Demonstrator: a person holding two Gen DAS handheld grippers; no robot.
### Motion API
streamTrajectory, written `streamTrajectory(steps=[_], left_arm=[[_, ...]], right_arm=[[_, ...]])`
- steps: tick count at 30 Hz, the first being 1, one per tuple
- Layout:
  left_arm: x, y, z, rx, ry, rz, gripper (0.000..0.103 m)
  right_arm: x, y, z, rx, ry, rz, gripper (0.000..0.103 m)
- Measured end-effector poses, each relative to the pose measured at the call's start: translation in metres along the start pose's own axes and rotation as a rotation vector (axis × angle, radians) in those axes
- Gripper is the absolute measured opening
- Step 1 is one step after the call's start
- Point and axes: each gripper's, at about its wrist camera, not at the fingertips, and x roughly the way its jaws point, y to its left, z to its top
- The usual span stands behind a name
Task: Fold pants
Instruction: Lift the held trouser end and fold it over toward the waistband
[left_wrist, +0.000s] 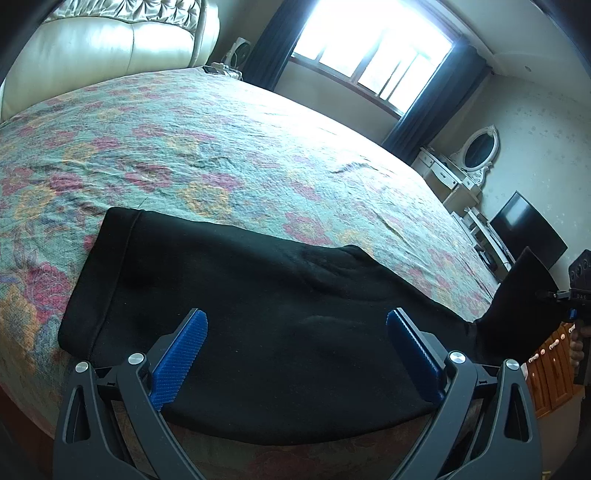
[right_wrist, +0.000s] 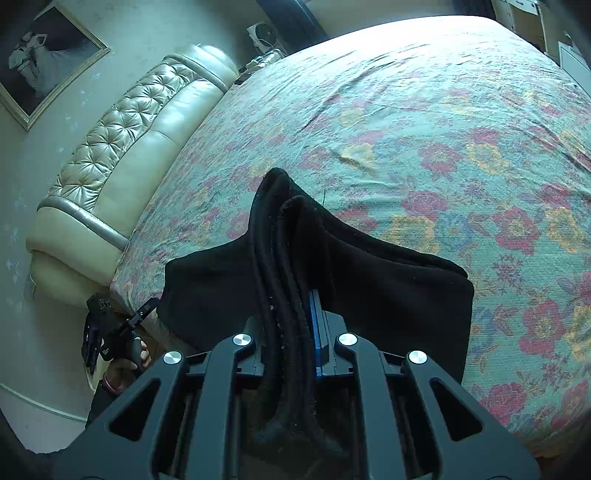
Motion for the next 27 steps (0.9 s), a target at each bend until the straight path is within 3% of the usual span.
streamTrajectory(steps=[7,27], left_arm=[[0.006,-0.015,-0.016,0.061,0.040,-0.021,0.097],[0.011,-0.001,-0.028,0.007,0.063,-0.051,0.097]], right_arm=[[0.035,0.023,-0.007,-0.021,0.033,-0.017,0.013],[0.151,0.065,-0.018,-0.057,0.148,-0.074,0.013]])
